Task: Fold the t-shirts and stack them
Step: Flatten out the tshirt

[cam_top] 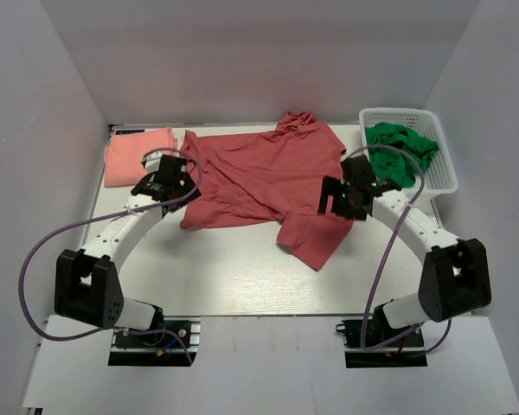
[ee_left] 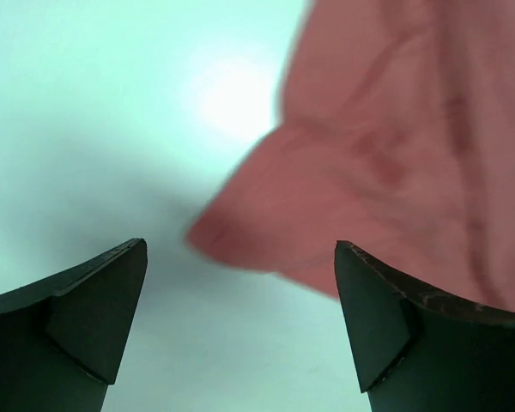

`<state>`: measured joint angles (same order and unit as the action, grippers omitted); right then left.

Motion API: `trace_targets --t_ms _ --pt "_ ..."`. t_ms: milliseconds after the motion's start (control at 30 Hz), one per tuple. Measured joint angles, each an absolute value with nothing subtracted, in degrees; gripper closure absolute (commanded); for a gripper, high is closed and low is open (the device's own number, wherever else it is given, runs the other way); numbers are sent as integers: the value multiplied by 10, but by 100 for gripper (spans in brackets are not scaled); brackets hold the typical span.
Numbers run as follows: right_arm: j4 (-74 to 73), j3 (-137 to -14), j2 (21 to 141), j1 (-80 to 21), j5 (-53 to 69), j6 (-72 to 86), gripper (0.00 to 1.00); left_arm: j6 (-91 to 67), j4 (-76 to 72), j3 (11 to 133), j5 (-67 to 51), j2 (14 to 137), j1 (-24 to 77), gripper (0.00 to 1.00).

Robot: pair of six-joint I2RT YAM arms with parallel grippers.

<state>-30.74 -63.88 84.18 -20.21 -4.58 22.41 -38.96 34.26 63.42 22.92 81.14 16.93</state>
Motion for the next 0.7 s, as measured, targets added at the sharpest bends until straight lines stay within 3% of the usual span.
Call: trace_targets --t_ms 200,467,500,667,700 --pt "-351 -485 795 -212 32 297 10 -453 360 495 217 816 138 2" --pt "-357 -461 814 -232 85 332 18 -472 286 484 168 875 115 14" --pt "-354 -461 821 -234 93 335 20 -472 279 484 162 880 114 25" --pt "-339 -461 876 -242 131 344 36 -467 246 484 141 886 113 55" --pt "-341 -463 884 -243 142 346 41 -467 244 484 139 887 113 67"
